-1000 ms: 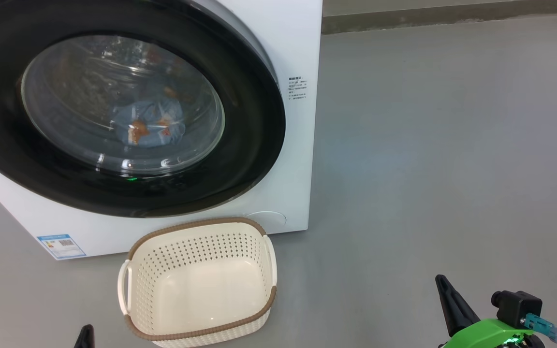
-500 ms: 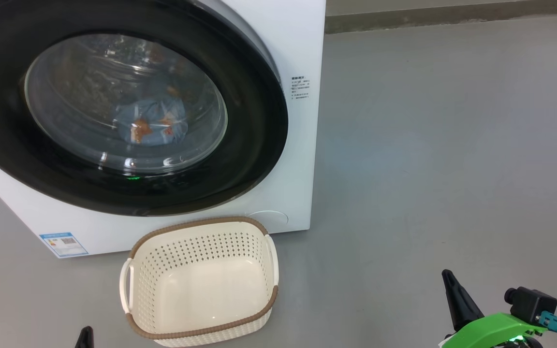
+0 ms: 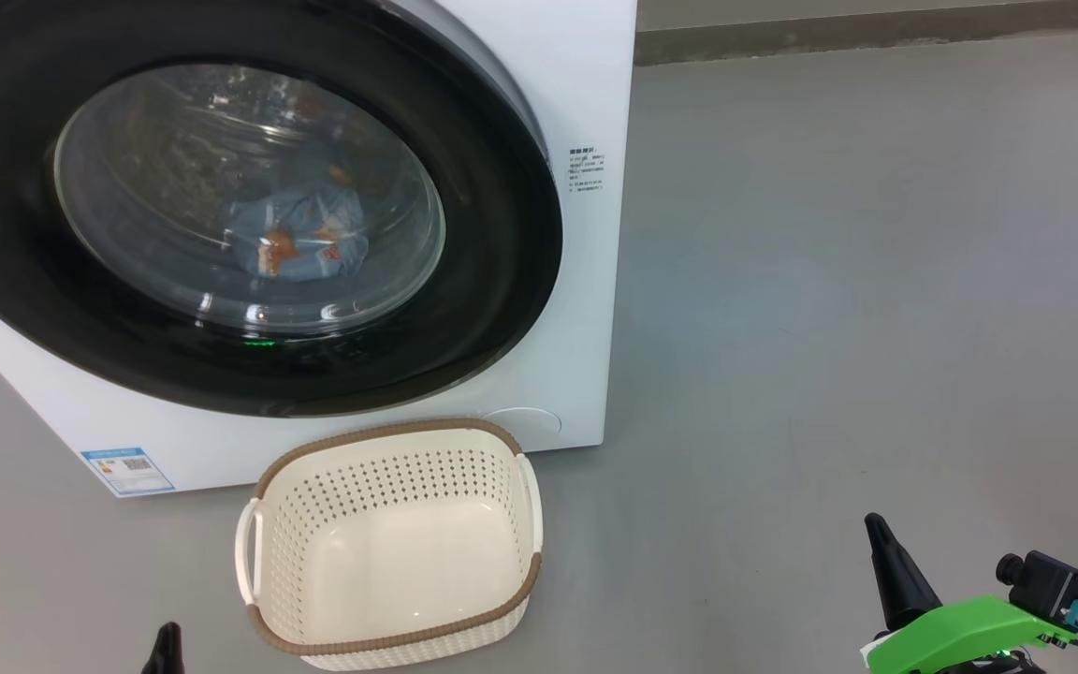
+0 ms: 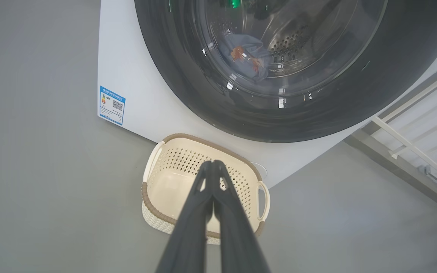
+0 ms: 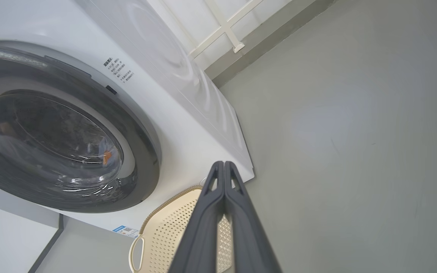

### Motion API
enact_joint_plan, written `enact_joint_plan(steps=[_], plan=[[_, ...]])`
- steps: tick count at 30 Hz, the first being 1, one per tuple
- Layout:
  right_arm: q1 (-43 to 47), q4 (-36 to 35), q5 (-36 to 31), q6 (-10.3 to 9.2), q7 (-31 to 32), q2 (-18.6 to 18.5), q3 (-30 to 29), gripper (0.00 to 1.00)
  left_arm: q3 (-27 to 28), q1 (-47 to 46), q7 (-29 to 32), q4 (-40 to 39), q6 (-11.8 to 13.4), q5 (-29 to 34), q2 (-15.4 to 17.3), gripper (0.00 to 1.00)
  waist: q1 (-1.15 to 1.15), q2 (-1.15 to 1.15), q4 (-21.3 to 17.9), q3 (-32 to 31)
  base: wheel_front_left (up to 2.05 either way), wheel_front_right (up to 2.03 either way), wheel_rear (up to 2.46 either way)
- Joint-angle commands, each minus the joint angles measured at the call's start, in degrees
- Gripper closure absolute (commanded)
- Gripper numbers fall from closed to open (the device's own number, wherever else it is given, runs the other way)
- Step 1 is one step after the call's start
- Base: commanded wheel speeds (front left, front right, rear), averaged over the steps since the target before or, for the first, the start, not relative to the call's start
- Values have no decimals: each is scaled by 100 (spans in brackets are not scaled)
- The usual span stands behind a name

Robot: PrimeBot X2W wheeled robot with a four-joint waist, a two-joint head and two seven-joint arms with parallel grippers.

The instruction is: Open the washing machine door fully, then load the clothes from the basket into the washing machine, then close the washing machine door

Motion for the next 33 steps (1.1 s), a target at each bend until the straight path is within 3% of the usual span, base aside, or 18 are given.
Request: enact_joint_plan(steps=[1, 33], plan=[[-113, -179, 134, -2, 25, -17, -20, 100, 116, -255, 28, -151, -5, -134, 70, 100, -1, 0, 4, 0, 0, 0, 0], [-77, -539, 1814, -4, 549, 79, -261, 100, 251, -550, 550, -190, -9, -1896, -66, 100, -1, 0, 88, -9, 0, 0, 0]])
